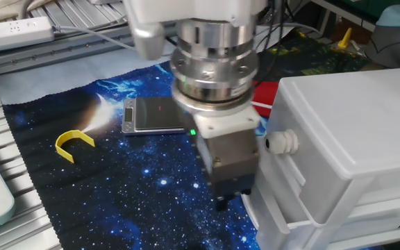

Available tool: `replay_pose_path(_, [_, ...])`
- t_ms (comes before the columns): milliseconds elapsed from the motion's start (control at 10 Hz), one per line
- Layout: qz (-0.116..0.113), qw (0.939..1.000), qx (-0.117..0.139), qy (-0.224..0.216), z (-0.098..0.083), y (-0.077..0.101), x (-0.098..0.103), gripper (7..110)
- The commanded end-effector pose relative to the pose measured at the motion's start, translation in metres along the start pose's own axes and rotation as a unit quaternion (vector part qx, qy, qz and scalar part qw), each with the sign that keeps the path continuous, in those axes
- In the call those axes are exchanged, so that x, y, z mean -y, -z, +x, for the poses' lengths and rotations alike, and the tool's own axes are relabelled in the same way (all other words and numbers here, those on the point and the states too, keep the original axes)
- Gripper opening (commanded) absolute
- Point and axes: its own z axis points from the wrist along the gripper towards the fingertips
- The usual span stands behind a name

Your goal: Use the gripper to push and close the drawer

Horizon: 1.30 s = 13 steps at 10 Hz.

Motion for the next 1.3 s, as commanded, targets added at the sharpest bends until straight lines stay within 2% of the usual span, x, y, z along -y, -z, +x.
replay_pose_path(0, [-0.028, 0.9993, 0.018, 0.018, -0.024, 0.007, -0.006, 44])
replay_pose_path(200, [-0.019, 0.9956, 0.027, 0.087, -0.040, 0.029, 0.009, 44])
replay_pose_path(300, [-0.018, 0.9901, 0.040, 0.133, -0.053, 0.039, 0.016, 44])
replay_pose_path(400, [-0.002, 0.9772, 0.065, 0.202, -0.072, 0.045, 0.030, 44])
replay_pose_path(500, [0.020, 0.9584, 0.088, 0.271, -0.088, 0.049, 0.041, 44])
replay_pose_path(600, [0.031, 0.9343, 0.110, 0.338, -0.101, 0.050, 0.038, 7])
replay_pose_path(700, [0.029, 0.9159, 0.126, 0.380, -0.110, 0.048, 0.027, 7])
replay_pose_path(800, [0.046, 0.9094, 0.145, 0.387, -0.123, 0.051, 0.027, 7])
replay_pose_path(900, [0.072, 0.9123, 0.145, 0.376, -0.129, 0.055, 0.037, 7])
replay_pose_path(1000, [0.150, 0.9038, 0.150, 0.372, -0.146, 0.064, 0.067, 7])
replay_pose_path(1100, [0.223, 0.8865, 0.151, 0.376, -0.161, 0.077, 0.092, 7])
replay_pose_path(1200, [0.222, 0.8752, 0.175, 0.393, -0.173, 0.079, 0.080, 7])
